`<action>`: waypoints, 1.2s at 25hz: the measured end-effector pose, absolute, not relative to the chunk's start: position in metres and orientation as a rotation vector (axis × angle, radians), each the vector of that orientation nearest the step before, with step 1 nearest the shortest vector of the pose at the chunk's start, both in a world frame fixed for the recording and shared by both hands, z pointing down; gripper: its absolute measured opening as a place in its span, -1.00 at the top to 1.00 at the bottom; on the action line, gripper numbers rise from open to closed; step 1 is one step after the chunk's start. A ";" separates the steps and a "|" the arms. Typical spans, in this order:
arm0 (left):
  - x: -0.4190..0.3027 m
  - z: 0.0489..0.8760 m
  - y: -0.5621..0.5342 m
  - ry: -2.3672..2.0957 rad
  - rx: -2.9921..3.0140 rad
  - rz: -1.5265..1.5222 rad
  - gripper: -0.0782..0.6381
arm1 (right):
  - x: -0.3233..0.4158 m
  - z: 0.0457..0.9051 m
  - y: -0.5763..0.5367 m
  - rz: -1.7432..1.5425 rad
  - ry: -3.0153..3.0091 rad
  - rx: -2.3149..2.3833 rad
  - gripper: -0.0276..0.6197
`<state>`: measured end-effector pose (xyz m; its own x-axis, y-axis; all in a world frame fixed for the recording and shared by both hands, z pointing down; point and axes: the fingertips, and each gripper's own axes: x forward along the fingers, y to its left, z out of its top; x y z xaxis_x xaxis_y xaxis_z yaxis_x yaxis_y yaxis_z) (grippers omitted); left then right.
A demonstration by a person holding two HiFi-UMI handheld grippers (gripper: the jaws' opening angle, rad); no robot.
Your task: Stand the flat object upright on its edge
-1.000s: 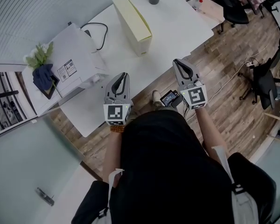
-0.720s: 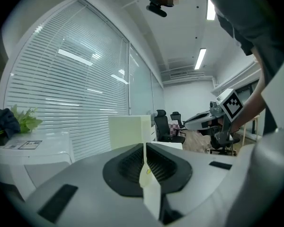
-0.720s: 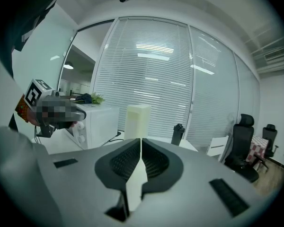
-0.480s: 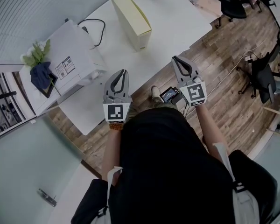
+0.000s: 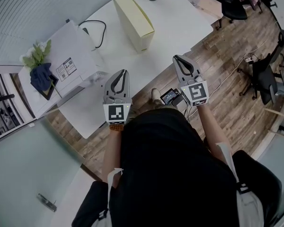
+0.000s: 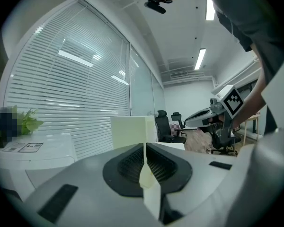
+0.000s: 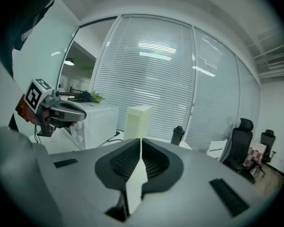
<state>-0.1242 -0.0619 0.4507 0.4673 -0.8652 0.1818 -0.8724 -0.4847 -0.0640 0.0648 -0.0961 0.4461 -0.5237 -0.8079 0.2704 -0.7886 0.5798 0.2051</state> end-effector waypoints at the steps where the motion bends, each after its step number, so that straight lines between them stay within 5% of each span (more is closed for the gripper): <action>1: -0.125 0.451 -0.063 -1.575 2.657 0.287 0.72 | 0.064 0.445 -0.097 -0.085 -2.478 1.298 0.88; 30: -0.144 0.456 -0.066 -1.622 2.608 0.330 0.72 | 0.056 0.446 -0.110 -0.083 -2.481 1.304 0.88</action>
<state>-0.1440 -0.0659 0.4560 0.4260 -0.8805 0.2079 -0.8918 -0.4474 -0.0677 0.0565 -0.1099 0.4461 -0.5233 -0.8096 0.2660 -0.7901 0.5779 0.2044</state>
